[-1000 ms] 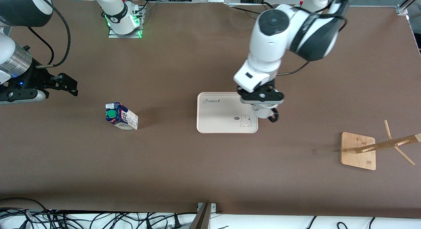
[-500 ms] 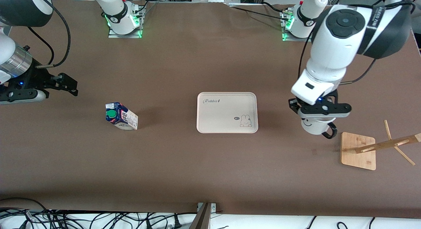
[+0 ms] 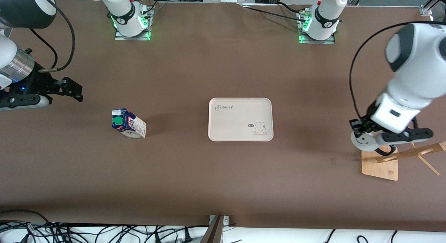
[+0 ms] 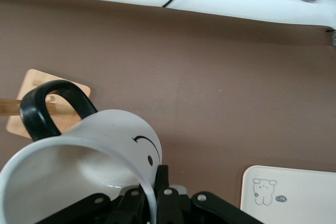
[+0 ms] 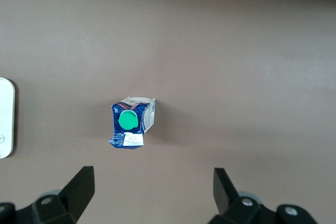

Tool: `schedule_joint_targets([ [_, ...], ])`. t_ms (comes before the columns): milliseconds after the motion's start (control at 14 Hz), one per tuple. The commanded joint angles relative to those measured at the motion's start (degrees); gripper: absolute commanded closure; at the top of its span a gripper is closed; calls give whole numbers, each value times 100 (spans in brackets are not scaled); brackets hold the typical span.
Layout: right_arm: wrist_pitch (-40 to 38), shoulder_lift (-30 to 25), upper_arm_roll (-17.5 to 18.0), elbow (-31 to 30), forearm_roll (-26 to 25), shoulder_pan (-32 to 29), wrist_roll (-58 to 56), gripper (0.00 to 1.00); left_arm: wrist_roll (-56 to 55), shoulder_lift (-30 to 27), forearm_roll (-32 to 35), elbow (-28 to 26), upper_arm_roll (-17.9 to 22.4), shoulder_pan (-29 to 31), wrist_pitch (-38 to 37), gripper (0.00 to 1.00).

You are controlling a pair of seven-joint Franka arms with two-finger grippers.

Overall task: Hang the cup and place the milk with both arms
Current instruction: 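Lift the white mug and carry it toward the wooden mug tree, then lower the mug handle onto a peg of the mug tree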

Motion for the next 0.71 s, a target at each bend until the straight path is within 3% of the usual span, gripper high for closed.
schedule_joint_targets([
  [0, -126, 49, 3, 138, -30, 3, -81, 0, 1010, 179, -609, 227, -54, 303, -28, 100],
  [286, -126, 49, 3, 138, -30, 3, -81, 0, 2031, 302, -628, 218, 236, 277, -28, 100],
  [643, -126, 49, 3, 138, -30, 3, -72, 0, 2085, 206, -654, 245, 359, 339, -124, 100],
])
